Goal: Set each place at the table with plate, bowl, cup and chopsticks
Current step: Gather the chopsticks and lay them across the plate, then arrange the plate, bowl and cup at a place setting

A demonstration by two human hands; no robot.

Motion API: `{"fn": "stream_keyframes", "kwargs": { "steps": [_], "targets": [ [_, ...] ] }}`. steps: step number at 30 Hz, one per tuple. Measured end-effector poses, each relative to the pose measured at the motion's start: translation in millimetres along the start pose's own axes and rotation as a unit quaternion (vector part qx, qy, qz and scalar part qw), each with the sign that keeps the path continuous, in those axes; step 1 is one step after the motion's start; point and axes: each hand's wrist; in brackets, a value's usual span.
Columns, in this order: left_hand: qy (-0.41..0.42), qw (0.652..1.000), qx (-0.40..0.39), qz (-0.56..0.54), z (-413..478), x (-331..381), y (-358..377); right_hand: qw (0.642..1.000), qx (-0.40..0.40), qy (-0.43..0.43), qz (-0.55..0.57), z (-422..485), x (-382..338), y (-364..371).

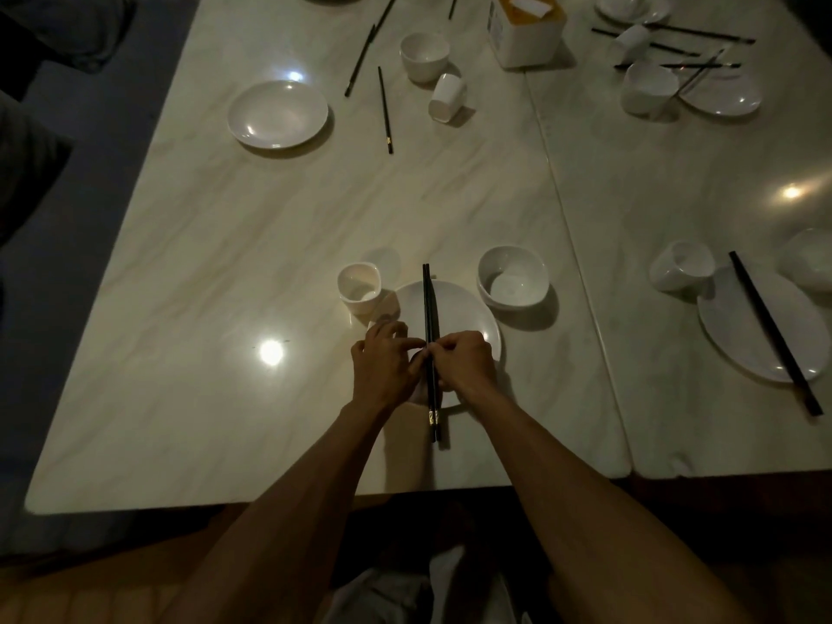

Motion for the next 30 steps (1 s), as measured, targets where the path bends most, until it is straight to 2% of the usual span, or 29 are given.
{"fn": "stream_keyframes", "kwargs": {
  "steps": [14, 22, 30],
  "targets": [
    [-0.018, 0.999, 0.024, -0.019, -6, -1, -14, 0.997, 0.048, -0.038, -0.043, -5, -7, -19],
    [-0.035, 0.997, 0.057, -0.031, -30, -4, -99, 0.989, 0.008, -0.125, -0.078, -5, -68, -40],
    [-0.110, 0.986, 0.111, -0.052, -36, -50, -188, 0.967, -0.034, -0.212, -0.136, -13, -151, -2]
  ]
}}
Point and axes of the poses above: each hand's wrist, its own z-axis towards the middle knuckle, its own y-axis out of the palm, x = y × z, and after that the axes turned 10 degrees about -y, right-handed
